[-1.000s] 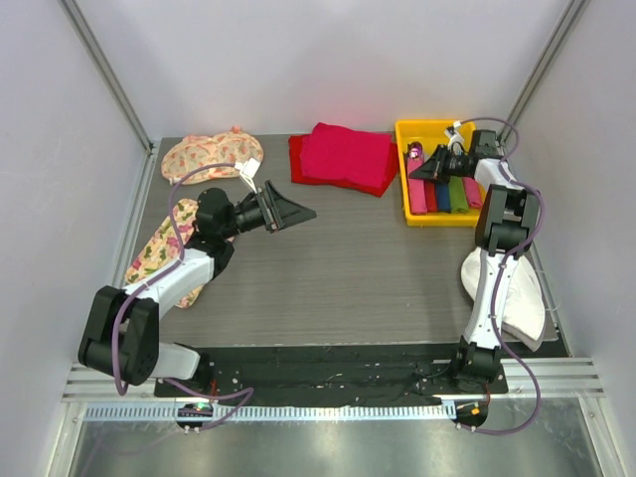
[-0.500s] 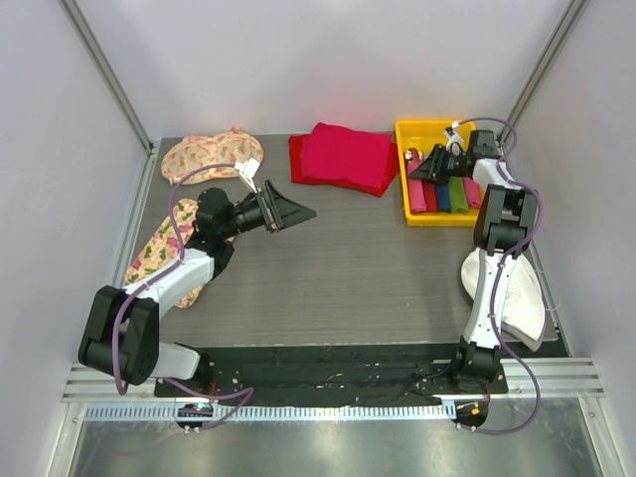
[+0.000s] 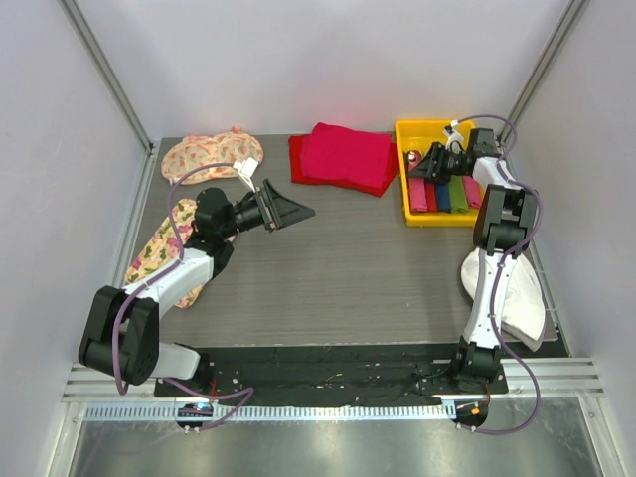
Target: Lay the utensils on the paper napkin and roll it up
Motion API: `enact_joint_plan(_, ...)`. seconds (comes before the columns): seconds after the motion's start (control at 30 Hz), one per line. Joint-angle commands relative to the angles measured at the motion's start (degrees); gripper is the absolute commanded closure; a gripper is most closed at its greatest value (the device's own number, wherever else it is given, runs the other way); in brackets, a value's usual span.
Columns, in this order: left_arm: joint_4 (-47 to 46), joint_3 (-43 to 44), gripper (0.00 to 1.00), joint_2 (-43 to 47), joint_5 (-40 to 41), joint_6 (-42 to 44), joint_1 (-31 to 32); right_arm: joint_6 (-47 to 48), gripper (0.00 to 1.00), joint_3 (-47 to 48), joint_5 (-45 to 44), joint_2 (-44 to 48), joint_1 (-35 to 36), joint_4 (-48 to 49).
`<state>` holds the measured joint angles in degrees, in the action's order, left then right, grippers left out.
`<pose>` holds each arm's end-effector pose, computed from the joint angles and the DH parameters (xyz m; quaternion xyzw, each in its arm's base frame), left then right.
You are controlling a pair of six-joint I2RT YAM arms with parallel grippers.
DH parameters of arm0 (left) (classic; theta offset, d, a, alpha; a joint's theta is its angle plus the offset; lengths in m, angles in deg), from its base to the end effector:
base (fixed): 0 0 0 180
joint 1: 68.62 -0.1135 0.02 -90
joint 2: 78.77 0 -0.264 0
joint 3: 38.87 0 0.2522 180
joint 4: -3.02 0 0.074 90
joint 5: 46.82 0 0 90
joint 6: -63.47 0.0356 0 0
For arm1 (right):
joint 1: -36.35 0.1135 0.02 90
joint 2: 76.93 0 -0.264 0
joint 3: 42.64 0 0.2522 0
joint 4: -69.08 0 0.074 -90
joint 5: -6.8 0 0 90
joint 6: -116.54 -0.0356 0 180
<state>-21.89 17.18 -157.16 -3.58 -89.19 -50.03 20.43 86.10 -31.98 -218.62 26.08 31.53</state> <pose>0.2746 -0.1197 0.2806 0.0279 0.6956 -0.6401 0.3250 0.5306 -0.0679 0.1463 -0.0237 0.8609 0.3955 0.3193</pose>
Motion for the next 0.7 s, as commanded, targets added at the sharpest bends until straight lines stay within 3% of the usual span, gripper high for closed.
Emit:
enact_joint_plan(0.0,-3.0,0.2,0.17,0.6,-1.0,-0.2,-0.5,3.5,0.45,1.8,-3.0,3.7,-0.1,-1.8)
enact_joint_plan(0.2,-3.1,-0.2,0.17,1.0,-1.1,-0.2,-0.5,5.1,0.4,2.1,-4.9,4.6,-0.1,-3.3)
enact_joint_plan(0.67,-2.8,-0.4,0.17,1.1,-1.2,-0.2,-0.5,8.0,0.39,4.1,-7.2,6.0,-1.1,-6.7)
